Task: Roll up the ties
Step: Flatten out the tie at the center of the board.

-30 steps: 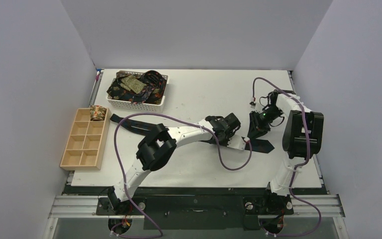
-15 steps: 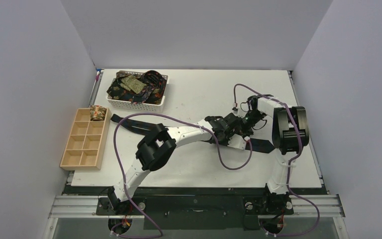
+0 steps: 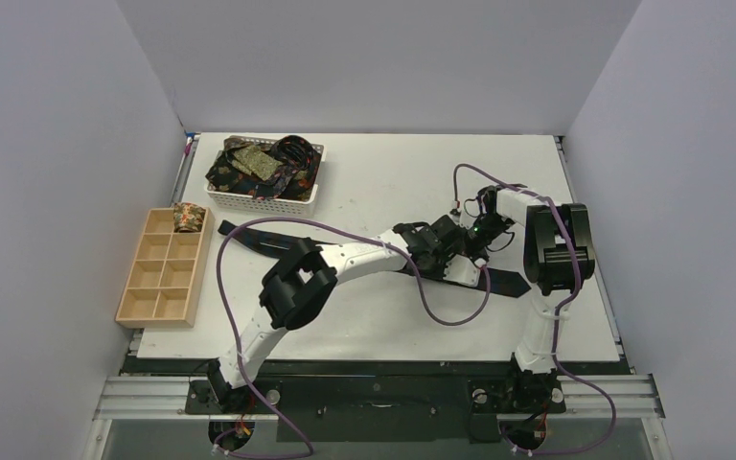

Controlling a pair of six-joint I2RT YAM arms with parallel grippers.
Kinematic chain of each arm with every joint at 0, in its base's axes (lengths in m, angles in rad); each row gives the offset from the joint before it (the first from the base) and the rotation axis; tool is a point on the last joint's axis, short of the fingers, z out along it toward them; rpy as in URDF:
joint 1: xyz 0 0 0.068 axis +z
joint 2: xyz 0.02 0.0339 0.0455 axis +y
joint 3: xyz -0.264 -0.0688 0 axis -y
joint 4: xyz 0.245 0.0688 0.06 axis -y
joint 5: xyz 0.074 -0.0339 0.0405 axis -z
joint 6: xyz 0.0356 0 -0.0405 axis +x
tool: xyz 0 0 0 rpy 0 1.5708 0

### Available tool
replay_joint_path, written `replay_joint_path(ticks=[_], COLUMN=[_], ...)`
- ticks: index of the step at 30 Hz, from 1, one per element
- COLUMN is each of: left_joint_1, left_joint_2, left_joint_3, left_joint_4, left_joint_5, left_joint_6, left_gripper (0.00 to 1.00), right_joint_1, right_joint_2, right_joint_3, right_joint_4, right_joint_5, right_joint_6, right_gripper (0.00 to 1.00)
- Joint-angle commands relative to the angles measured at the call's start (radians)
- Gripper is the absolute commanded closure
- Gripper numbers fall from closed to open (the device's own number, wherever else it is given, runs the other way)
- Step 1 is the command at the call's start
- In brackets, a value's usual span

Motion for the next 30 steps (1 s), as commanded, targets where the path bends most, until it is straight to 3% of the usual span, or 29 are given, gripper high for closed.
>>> replay_joint_path(ticks=[1,9,16,21,30], left_joint_1=[-0.015,-0.013,-0.008,-0.008,-0.007], left_joint_2=[-0.093,-0.085,-0.086,-0.087,-0.089], left_joint_3=[-0.024,-0.07,-0.103,-0.104,-0.1], left_joint_4=[0.114,0.104,0.12,0.122,0.116], left_joint_5=[0.032,0.048,0.049,0.049,0.051], left_joint_6=[-0.001,0.006,0.002,-0.001,-0.004], left_gripper=[0.97,0.96,0.96,0.96,0.96], right_joint_1=[-0.003,-0.017,-0.043,-0.027,-0.017], right_joint_2=[0.005,-0.045,-0.094,-0.09,-0.069], right_joint_3=[-0.016,-0.009,-0.011,-0.001,-0.018], right_joint_4=[0.063,0.006,-0.025,-0.004,0.096], right_joint_5=[0.051,0.003,-0.092,-0.178,-0.113], right_joint_6=[-0.003,-0.048,-0.061,-0.022,0.074], right_gripper=[1.0,1.0,0.86,0.84,0.77])
